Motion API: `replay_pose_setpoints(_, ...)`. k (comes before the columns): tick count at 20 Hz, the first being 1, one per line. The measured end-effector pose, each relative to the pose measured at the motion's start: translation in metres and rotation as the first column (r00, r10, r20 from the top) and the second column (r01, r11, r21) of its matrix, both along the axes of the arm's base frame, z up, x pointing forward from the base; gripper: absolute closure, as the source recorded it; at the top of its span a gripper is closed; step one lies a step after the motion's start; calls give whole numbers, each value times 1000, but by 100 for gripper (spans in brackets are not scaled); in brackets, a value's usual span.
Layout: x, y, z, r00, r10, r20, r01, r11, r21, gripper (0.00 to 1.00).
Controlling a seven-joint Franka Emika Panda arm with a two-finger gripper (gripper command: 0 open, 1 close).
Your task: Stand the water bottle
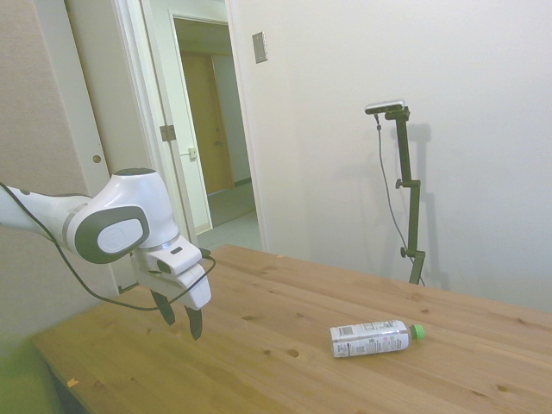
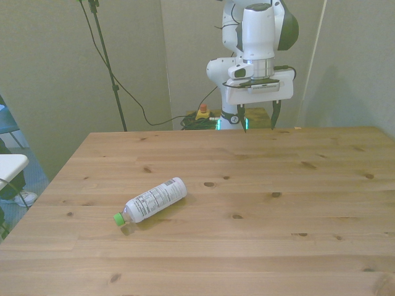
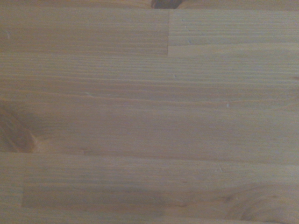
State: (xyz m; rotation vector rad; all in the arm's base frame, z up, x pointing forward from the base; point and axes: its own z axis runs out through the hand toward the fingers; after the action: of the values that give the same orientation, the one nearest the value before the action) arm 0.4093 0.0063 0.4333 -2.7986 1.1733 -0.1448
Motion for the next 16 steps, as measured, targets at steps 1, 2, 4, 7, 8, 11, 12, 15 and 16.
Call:
replay_pose_setpoints(1,0,0,0,1000,1,1,-1,1000,-3,0)
replay_pose_setpoints(2,1,-1,0,1000,9,6,-9,1000,-16,0)
replay_pose_setpoints(4,3,-3,2,1000,2,25,-1,1000,-16,0)
replay_pose_setpoints(7,15,-22,12,997,-45,66,46,999,-8,0)
replay_pose_setpoints(8,21,-35,18,994,-71,80,72,997,-6,0)
replay_pose_setpoints(11,47,-86,37,980,-163,115,163,987,8,0)
replay_pose_setpoints(12,56,-103,43,974,-190,124,190,982,12,0)
replay_pose_setpoints(15,83,-154,50,954,-266,140,266,964,19,0)
replay_pose_setpoints(16,91,-171,51,946,-290,143,290,957,20,0)
